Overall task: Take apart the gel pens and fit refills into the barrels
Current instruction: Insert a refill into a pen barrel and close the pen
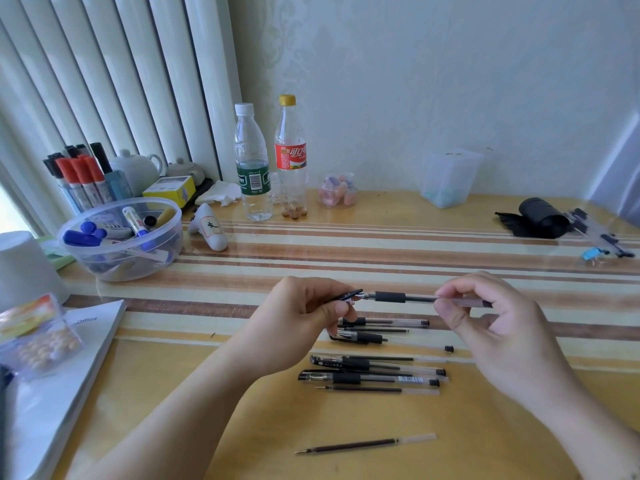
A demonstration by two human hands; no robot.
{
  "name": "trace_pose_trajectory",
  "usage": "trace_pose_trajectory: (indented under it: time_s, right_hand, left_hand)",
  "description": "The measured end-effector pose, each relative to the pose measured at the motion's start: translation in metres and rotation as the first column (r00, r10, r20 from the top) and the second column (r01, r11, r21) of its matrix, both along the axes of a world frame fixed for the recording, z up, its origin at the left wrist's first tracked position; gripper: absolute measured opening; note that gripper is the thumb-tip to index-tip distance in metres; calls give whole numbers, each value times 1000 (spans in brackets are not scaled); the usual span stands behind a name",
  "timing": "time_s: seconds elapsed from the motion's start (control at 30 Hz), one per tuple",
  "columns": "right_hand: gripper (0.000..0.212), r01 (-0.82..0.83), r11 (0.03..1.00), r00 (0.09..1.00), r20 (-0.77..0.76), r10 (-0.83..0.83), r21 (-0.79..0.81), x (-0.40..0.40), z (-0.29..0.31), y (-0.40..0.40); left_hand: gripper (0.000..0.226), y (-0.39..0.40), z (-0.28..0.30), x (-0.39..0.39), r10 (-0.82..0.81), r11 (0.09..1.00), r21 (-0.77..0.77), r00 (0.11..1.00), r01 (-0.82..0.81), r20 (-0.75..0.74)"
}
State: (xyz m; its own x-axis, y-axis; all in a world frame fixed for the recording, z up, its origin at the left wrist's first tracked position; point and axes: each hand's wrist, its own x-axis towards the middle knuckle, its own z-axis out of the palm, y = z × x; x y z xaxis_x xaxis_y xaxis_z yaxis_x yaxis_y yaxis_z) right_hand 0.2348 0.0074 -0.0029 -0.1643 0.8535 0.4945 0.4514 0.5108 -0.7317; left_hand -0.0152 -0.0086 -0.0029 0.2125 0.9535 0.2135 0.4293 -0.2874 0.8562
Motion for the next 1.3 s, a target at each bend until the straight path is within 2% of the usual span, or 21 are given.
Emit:
trace_pose_trajectory:
  time_s: [0.1,0.3,0.5,0.6,0.77,0.93,1.07,1.13,1.2,1.23,1.3]
  right_hand:
    - [10,-15,1000,999,29,14,17,1,2,0]
    - [2,-5,999,1000,15,4,45,4,7,1]
    - [11,-54,999,996,69,53,8,2,4,-1]
    - [13,-76,997,993,95,77,-18,1,5,-4]
    - [15,-104,986,985,125,121,-133,8,11,-5]
    - [15,-139,982,968,194,162,-126,5,10,-8]
    - [13,-182,976,956,211,204,-119,6,12,-9]
    - [22,-250,962,921,280,272,-111,5,13,-11]
    - [23,-306,947,867,382,321,-100,-2,8,-17]
    - [23,-327,942,842,428,329,-80,-7,3,-21]
    - [24,-352,934,807,483,339,-67,-19,-5,-28]
  left_hand:
    - [21,-1,1,1,-27,1000,-7,1000,27,-2]
    - [18,1,-2,0,-5,1000,-28,999,6,34]
    - [16,-3,-1,6,-100,995,-21,992,99,-79]
    - [17,-6,-2,8,-95,995,-24,985,92,-144]
    - [26,-11,1,9,-80,996,-51,988,74,-134]
    - [30,-11,0,7,-98,994,-60,974,88,-202]
    - [35,-12,8,0,-215,975,-86,965,204,-149]
    - [47,-11,17,-9,-279,959,-53,960,279,0]
    - [56,-7,22,-18,-242,970,46,964,238,111]
    - [53,-5,21,-20,-192,979,84,975,184,108]
    - [28,-2,16,-19,-118,984,132,992,121,-32]
